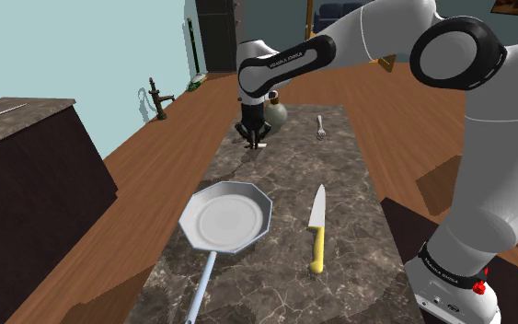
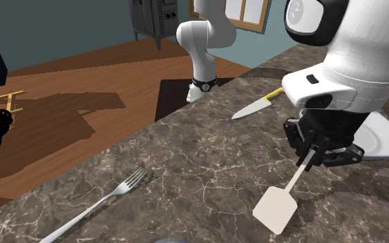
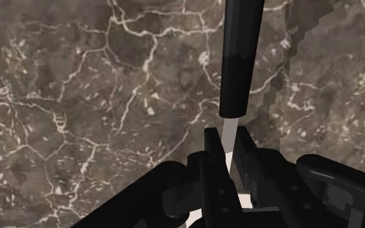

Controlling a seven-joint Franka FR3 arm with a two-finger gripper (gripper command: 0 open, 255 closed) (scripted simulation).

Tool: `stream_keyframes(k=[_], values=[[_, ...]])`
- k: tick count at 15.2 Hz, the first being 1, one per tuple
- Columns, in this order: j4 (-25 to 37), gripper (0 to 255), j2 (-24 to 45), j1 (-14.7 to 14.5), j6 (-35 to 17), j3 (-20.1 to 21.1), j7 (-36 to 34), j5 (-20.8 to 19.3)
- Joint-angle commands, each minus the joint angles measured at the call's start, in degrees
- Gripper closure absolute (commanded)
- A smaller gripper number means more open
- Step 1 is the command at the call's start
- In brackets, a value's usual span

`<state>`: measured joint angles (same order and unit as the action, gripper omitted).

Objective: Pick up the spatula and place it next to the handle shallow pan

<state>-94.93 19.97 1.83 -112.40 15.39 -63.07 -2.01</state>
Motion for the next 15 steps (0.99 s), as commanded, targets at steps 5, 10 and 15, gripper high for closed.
stream_keyframes(k=[5, 10, 15], values=[[-2.5, 255, 1.6, -0.1, -4.1, -0.2, 0.0, -0.4], [-4.4, 255, 3.3, -0.2, -7.6, -0.4, -0.2, -0.9], [-4.4, 255, 3.3, -0.2, -7.6, -0.4, -0.2, -0.9]])
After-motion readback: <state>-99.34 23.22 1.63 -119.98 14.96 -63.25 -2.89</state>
